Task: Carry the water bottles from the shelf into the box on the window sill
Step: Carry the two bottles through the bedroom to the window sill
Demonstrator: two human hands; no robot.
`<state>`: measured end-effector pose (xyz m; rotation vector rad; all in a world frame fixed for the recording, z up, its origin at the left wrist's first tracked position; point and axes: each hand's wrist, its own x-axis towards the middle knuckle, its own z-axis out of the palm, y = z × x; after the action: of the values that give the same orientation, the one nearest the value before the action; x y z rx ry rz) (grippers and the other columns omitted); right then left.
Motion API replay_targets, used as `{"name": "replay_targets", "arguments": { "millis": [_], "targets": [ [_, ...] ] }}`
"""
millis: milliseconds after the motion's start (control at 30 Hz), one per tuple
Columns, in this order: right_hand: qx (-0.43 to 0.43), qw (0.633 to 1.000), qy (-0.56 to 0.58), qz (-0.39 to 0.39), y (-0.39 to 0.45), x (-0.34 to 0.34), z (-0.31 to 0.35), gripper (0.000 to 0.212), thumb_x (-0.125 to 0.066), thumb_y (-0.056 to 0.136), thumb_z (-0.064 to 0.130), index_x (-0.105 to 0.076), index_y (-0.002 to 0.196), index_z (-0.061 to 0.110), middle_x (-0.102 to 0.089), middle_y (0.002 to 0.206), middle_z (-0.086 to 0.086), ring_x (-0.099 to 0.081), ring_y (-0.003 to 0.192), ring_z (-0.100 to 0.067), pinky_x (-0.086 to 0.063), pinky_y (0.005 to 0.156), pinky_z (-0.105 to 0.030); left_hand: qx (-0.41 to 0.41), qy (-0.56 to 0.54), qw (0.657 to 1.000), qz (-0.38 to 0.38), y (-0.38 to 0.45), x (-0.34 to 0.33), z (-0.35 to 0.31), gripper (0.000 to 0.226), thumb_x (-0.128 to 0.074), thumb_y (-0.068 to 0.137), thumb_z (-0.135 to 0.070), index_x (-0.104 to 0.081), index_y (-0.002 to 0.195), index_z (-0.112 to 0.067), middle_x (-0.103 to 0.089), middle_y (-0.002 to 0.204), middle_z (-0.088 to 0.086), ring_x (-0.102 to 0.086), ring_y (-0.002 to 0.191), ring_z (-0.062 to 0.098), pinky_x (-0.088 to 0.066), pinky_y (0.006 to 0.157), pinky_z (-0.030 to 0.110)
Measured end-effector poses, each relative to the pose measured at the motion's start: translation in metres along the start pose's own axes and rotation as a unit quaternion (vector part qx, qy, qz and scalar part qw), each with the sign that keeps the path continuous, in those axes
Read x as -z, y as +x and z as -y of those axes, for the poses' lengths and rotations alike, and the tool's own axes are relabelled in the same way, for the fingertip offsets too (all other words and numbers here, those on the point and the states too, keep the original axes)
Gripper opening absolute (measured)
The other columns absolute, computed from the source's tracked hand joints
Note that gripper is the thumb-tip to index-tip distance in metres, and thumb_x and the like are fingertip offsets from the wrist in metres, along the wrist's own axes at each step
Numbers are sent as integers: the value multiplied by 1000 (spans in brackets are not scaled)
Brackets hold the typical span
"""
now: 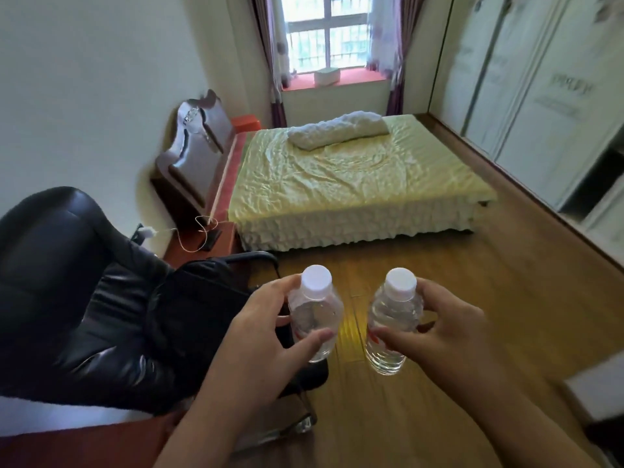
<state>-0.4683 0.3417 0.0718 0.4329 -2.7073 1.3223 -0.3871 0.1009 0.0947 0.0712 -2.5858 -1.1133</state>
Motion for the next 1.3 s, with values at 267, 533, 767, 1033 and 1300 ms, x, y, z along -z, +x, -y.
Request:
{"name": "replay_targets", "arguments": {
  "millis": [267,533,767,1033,1300],
  "targets": [
    [-98,994,-25,-36,16,40,-37,74,-90,58,55,-60,124,45,-70,102,23,-65,77,3,-49,65,-20,-48,-29,995,78,76,-48,-15,74,-78,69,-61,-45,135,-50,-50,129,-34,-54,113,-12,-51,90,13],
    [-168,975,-74,-122,46,58,-51,79,-88,57,59,-58,129,44,-68,108,26,-65,82,3,-50,67,-19,-116,-73,976,171,162,-89,-19,78,-79,68,-61,-47,138,-47,-49,132,-32,-55,115,-6,-53,94,22],
    [-218,953,-69,-200,75,58,-54,79,-88,56,60,-57,128,47,-68,107,27,-66,85,0,-58,75,-35,-197,-93,953,211,236,-116,-23,76,-82,69,-58,-47,136,-47,-49,132,-32,-54,115,-8,-52,94,19],
    [-287,923,-64,-250,78,44,-60,77,-85,55,63,-58,125,47,-66,103,32,-64,91,3,-58,80,-34,-236,-103,924,284,274,-150,-17,78,-80,69,-62,-46,137,-48,-48,133,-32,-57,110,-6,-53,90,16],
    [-326,904,-55,-273,97,56,-86,70,-87,55,63,-61,118,48,-67,101,31,-66,83,1,-56,78,-34,-243,-96,917,303,302,-185,-21,77,-80,69,-60,-48,138,-45,-48,129,-36,-55,114,-8,-51,91,14]
  ]
}}
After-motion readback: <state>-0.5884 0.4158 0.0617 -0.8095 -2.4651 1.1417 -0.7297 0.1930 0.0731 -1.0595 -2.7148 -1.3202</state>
